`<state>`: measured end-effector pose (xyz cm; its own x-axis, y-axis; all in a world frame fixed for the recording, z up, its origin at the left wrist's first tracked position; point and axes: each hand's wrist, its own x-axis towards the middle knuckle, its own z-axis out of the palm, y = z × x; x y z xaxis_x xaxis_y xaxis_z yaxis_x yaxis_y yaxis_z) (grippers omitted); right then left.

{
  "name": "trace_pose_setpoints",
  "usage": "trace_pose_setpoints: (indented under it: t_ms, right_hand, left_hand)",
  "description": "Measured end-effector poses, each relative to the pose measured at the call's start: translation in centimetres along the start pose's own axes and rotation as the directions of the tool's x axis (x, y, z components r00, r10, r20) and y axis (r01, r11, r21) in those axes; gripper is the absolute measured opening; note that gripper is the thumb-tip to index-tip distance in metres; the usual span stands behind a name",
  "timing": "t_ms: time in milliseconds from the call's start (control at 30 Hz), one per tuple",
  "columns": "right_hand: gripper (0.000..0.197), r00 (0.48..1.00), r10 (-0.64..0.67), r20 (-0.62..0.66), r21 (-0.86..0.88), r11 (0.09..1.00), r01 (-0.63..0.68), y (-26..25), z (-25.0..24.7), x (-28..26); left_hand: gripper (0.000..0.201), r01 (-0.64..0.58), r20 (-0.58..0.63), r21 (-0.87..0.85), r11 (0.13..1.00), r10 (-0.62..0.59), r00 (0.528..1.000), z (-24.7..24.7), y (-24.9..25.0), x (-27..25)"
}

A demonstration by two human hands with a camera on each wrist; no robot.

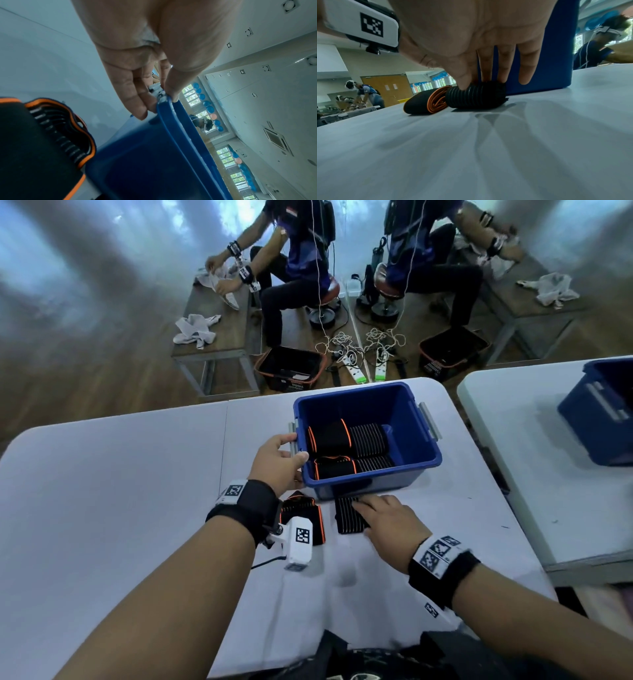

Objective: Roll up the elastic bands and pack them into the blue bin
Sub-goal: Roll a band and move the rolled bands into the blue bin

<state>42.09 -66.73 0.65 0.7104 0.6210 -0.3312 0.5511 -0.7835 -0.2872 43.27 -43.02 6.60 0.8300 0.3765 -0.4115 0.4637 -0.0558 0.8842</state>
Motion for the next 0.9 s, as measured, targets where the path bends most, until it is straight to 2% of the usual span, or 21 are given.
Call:
trace_pose_setpoints:
  t_ms: [100, 267, 367, 500, 767, 900]
  right_hand:
    - [0.049, 1.000, -0.020, 0.015, -0.007, 1.000, 0.020, 0.4, 0.4, -0.3]
    - [0.034, 1.000, -0.022, 0.007, 0.093, 0.995, 0.021, 0.4, 1.2, -1.3]
    - [0.034, 1.000, 0.006, -0.008, 0.139, 0.990, -0.005, 0.3, 1.4, -1.4]
    - [0.031, 0.998, -0.002, 0.067, 0.251, 0.968, -0.015, 0.4, 1.3, -1.4]
    - [0.031, 0.985, -0.030, 0.172, 0.247, 0.969, -0.014, 0.1, 0.7, -1.3]
    - [0.034, 0.983, -0.036, 0.181, 0.242, 0.970, -0.009, -0.2, 0.6, -1.5]
  left_hand:
    - [0.043, 0.014, 0.000, -0.009, 1.000, -0.014, 1.000, 0.0, 0.1, -0.1]
    - [0.042, 0.029, 0.007, -0.013, 1.000, -0.028, 1.000, 0.1, 0.2, -0.1]
    - [0.043, 0.030, 0.003, -0.009, 1.000, -0.030, 1.000, 0.0, 0.1, -0.2]
    - [0.042, 0.026, -0.006, -0.024, 0.999, -0.026, 1.000, 0.1, 0.1, -0.3]
    - [0.043, 0.027, -0.012, -0.006, 1.000, -0.027, 1.000, 0.1, 0.1, -0.3]
    - [0.044, 0.028, -0.013, -0.004, 1.000, -0.028, 1.000, 0.1, 0.1, -0.4]
